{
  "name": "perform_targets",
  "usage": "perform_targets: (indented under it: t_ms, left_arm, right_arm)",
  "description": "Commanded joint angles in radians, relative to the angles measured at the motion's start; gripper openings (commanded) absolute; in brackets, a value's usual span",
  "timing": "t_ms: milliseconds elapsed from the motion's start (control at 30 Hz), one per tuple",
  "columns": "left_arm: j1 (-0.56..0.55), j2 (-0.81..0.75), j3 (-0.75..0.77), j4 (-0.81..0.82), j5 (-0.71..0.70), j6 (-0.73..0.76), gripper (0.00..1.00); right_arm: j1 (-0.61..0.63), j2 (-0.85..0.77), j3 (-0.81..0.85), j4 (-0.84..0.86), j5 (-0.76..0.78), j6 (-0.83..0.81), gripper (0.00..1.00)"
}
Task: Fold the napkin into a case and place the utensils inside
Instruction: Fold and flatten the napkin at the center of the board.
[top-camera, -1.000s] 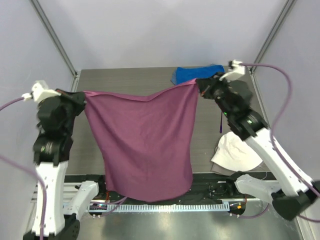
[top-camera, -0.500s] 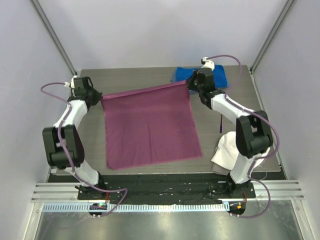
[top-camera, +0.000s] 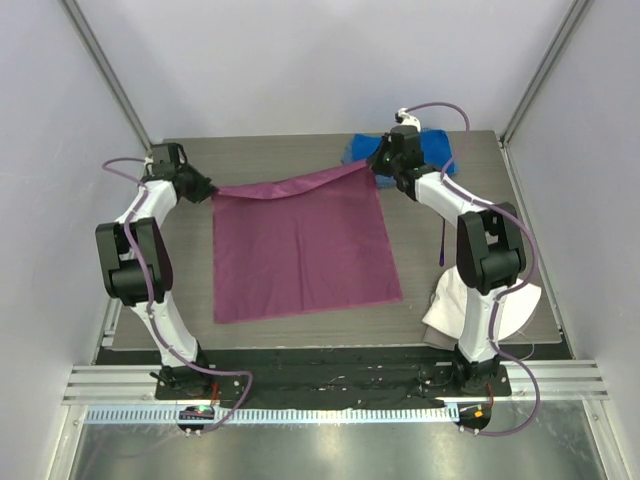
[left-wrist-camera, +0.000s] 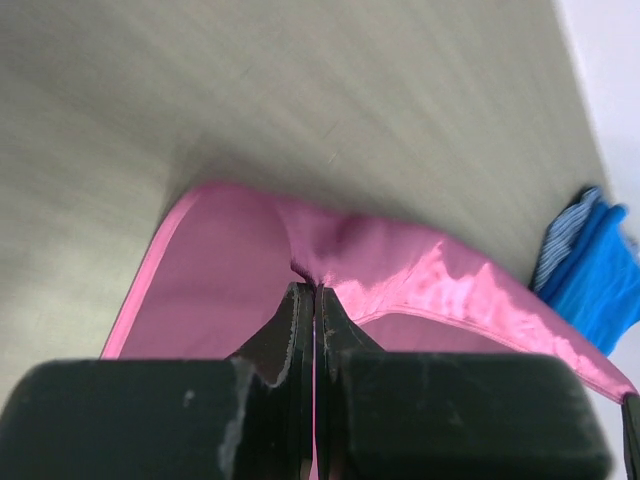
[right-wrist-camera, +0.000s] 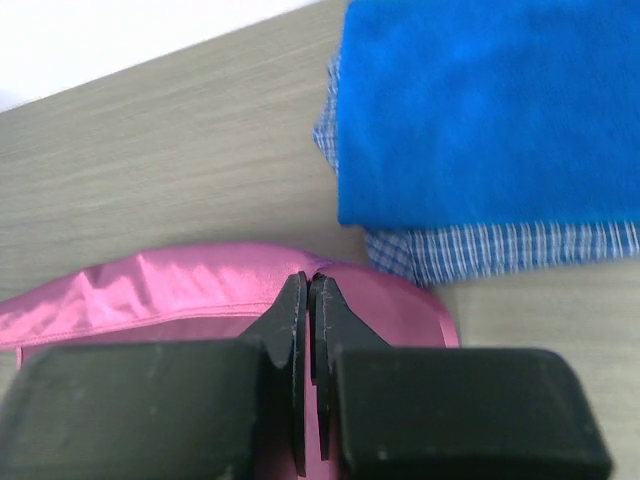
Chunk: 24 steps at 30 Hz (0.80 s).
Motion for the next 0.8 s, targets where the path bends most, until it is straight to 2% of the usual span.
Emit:
perform_targets:
  t_ms: [0,167,467,667,767]
  left_arm:
    - [0.007,-0.122,-0.024,-0.191,-0.004,0.044,0.00]
    - [0.006,-0.197,-0.099,-0.258,0.015,0.102,0.00]
    - [0.006,-0.306,-0.192,-0.322,0.016,0.131,0.00]
    - [0.006,-0.473,-0.246,-0.432,-0.045,0.142,0.00]
    - [0.006,-0.547,-0.339,-0.423,0.000,0.111,0.00]
  right_arm:
    - [-0.010,-0.152,-0.073,-0.096,-0.010,0.040,0.01]
    - [-0.013,-0.238,-0.191,-0.116,-0.054,0.074,0.01]
    - [-0.013,-0.327,-0.268,-0.176,-0.074,0.085,0.01]
    - [-0.011,-0.462,-0.370,-0.301,-0.093,0.100,0.01]
    - [-0.013,-0.531,-0.459,-0.327,-0.139,0.106,0.01]
